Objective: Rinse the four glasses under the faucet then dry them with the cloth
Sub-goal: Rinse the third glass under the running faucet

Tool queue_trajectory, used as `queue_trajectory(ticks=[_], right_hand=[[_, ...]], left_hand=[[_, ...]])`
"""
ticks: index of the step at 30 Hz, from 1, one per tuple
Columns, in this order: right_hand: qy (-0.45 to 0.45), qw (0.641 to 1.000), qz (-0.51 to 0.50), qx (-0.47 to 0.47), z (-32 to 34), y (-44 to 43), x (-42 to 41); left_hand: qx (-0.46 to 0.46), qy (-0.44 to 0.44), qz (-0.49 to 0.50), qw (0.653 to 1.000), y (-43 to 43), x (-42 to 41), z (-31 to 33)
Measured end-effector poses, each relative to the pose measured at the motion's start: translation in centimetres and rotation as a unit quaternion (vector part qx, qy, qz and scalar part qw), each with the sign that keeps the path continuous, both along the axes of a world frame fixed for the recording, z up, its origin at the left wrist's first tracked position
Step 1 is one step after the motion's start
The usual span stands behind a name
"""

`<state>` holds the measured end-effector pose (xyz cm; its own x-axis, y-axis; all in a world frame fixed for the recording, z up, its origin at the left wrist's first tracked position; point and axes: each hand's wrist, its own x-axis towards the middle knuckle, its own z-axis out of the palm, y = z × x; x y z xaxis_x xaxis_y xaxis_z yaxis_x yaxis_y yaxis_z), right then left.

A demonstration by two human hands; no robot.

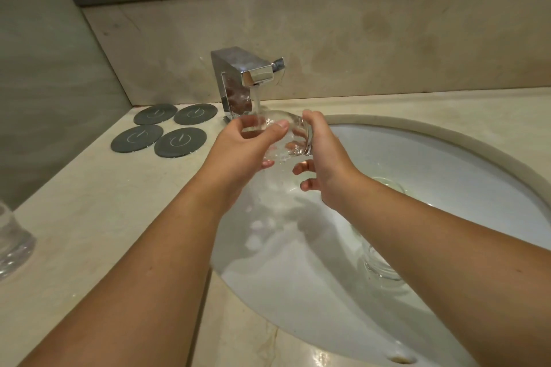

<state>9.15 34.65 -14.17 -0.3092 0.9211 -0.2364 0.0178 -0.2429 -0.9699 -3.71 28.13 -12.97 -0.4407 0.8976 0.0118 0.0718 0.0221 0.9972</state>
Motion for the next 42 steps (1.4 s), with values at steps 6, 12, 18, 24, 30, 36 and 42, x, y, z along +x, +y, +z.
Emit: queue_trajectory(ticks=[6, 12, 18, 24, 30, 36, 42], right_hand=[[-0.006, 0.999, 0.015, -0.043, -0.01, -0.15, 0.20], [0.042, 0.999, -0.004, -0.006, -0.28, 0.19, -0.12], [0.040, 0.998, -0.004, 0.051, -0.23, 0.02, -0.15], [0.022, 0.999, 0.015, 0.038, -0.03, -0.05, -0.26], [0.001, 0.999, 0.027, -0.045, -0.04, -0.07, 0.27], [0.023, 0.999, -0.017, 0.016, -0.24, 0.00, 0.02], [0.020, 0.995, -0.047, 0.083, -0.45, 0.05, -0.12]], left_hand=[[0.026, 0.038, -0.020, 0.999, -0.03, 0.17, -0.11], [0.010, 0.001, -0.031, 0.999, 0.11, 0.40, -0.17], [-0.027, -0.012, -0.013, 0.999, 0.00, 0.41, -0.06], [0.008, 0.003, 0.023, 1.000, -0.10, 0.26, 0.30], [0.028, -0.020, -0.007, 0.999, 0.04, 0.24, 0.16], [-0.015, -0.054, -0.029, 0.998, 0.11, 0.34, -0.03], [-0.036, -0.067, 0.010, 0.997, 0.17, 0.20, 0.19]])
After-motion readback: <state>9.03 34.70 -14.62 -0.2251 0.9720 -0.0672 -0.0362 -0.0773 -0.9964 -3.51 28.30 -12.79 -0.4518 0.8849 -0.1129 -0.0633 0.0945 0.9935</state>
